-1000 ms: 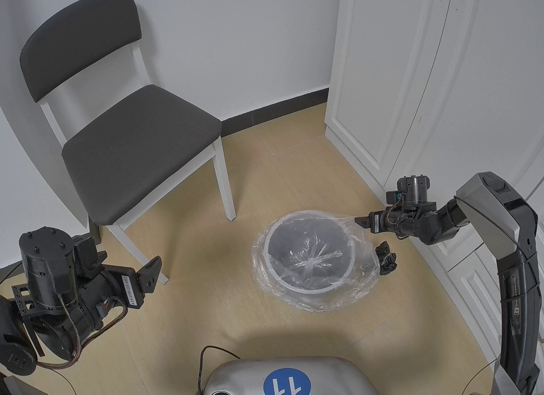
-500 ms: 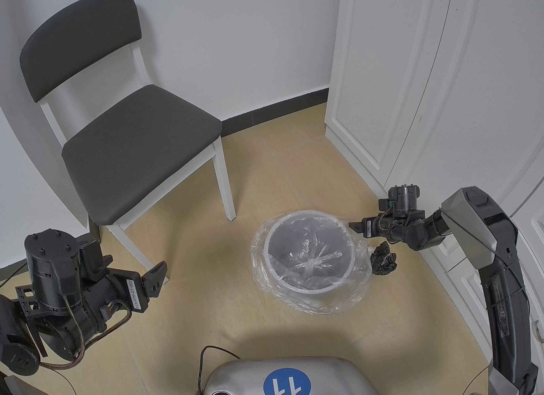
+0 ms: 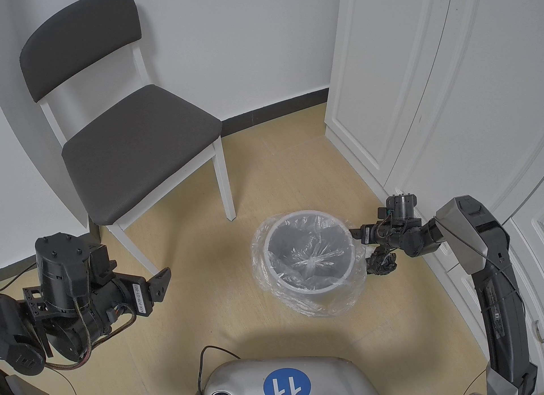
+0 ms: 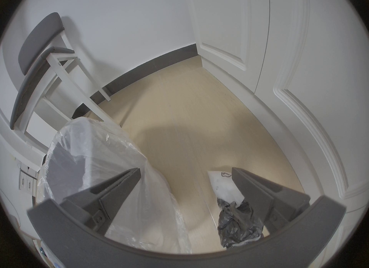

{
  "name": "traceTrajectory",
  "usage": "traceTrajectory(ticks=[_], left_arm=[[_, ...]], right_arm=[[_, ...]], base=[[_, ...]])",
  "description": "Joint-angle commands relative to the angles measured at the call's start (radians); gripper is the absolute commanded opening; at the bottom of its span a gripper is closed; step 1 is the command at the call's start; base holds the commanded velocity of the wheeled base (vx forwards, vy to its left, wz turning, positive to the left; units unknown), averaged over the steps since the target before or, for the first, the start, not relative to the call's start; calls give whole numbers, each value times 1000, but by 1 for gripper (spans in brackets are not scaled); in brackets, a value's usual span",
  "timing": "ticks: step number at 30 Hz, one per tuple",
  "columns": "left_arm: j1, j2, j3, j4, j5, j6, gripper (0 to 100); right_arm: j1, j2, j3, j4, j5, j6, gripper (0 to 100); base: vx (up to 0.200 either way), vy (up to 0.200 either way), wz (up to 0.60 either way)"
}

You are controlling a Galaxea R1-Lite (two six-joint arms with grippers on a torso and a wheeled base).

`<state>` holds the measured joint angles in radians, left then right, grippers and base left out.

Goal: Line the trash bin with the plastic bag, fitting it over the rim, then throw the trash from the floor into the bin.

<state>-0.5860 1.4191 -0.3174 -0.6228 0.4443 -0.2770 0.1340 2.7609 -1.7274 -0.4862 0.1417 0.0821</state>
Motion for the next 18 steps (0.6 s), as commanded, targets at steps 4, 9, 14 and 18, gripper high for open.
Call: traceTrajectory(ticks=[4, 9, 14, 18], left_arm=[[5, 1, -2, -2, 1, -1, 100], [14, -3, -3, -2, 1, 2, 100], [20, -11, -3, -2, 1, 4, 100], [23, -11, -5, -2, 1, 6, 100]], right_arm=[[-19, -165, 152, -2, 26, 10, 100], [-25, -273, 238, 8, 32, 31, 100], [-31, -291, 241, 6, 42, 67, 100], [-31, -257, 209, 9, 39, 68, 100]], base=[[0, 0, 0], [0, 0, 0], [0, 0, 0], [0, 0, 0]])
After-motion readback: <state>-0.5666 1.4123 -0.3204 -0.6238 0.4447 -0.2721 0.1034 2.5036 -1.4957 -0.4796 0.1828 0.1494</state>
